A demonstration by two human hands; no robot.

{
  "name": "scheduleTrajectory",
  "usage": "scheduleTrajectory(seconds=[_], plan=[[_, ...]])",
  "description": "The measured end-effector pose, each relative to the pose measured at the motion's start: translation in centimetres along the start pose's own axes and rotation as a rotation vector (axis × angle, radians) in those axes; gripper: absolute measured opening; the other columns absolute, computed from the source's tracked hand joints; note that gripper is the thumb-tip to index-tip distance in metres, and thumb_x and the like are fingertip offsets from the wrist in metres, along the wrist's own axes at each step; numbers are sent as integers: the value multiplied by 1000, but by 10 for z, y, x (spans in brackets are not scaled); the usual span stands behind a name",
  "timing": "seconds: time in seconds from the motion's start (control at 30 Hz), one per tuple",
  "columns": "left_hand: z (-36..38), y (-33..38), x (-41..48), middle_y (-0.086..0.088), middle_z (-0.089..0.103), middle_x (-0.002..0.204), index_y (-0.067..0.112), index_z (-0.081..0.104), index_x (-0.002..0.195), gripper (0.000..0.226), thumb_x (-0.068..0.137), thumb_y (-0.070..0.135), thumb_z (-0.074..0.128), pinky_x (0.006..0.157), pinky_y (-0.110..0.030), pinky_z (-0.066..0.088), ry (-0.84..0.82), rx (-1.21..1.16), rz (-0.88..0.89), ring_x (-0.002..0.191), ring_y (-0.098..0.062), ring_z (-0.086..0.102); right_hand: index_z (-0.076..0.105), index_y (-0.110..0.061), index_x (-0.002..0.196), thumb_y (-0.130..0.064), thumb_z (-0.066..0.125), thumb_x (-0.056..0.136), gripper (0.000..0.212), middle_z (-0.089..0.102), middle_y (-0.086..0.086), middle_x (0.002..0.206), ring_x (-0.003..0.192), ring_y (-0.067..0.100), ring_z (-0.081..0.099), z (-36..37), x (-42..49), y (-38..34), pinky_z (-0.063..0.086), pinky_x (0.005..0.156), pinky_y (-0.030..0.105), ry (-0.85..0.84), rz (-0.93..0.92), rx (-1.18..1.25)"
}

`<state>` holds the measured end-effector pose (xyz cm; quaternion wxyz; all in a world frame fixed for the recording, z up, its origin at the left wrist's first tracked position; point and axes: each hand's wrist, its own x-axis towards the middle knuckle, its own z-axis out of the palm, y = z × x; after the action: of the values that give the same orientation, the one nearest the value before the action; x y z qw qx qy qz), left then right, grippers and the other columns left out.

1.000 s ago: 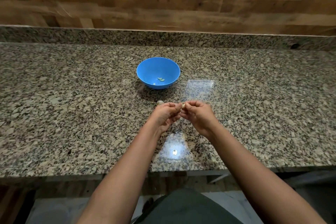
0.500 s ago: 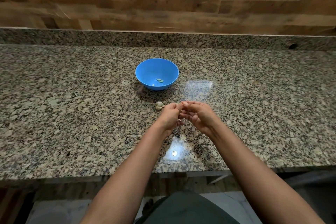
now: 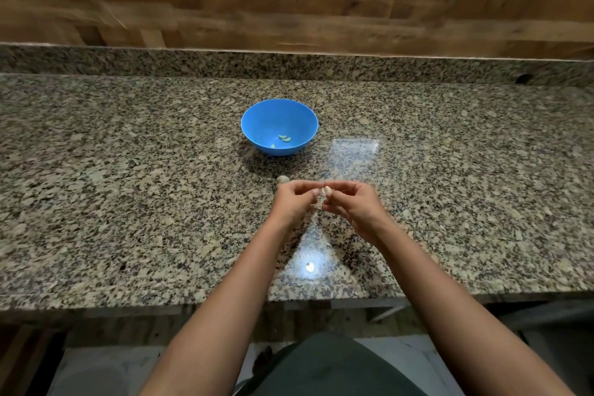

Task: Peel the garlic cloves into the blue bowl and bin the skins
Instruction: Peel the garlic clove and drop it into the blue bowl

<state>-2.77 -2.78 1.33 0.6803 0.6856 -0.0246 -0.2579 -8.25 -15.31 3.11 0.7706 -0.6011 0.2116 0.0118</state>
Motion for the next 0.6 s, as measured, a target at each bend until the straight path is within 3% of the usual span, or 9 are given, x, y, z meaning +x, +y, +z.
scheduleTrajectory(seconds=[0.23,0.37,0.5,0.6], plan=[[1,5,-2,-3,64,78,6,66,88,7,83,8,69,58,-18,46,39,72,103,66,-9,55,61,4,96,0,63,83,14,63,13,88,78,20,61,-1,4,2,54,79,33,21,-59,-137],[2,7,-2,-7,63,79,6,64,84,5,83,9,68,61,-21,48,32,44,87,67,-13,55,64,0,93,-1,65,82,11,66,13,90,83,21,63,-2,3,2,54,79,29,22,-102,-182],[2,9,-4,-6,65,77,5,64,87,4,84,4,66,60,-17,51,20,-65,62,68,-11,59,64,0,89,3,64,81,9,66,14,88,82,21,64,-1,1,0,55,75,27,43,-113,-77],[-2,7,-3,-6,68,81,9,68,87,6,83,5,67,67,-21,52,-12,12,127,72,-12,60,61,5,92,6,62,81,11,65,15,86,76,20,65,-3,2,-6,57,71,25,15,-47,49]])
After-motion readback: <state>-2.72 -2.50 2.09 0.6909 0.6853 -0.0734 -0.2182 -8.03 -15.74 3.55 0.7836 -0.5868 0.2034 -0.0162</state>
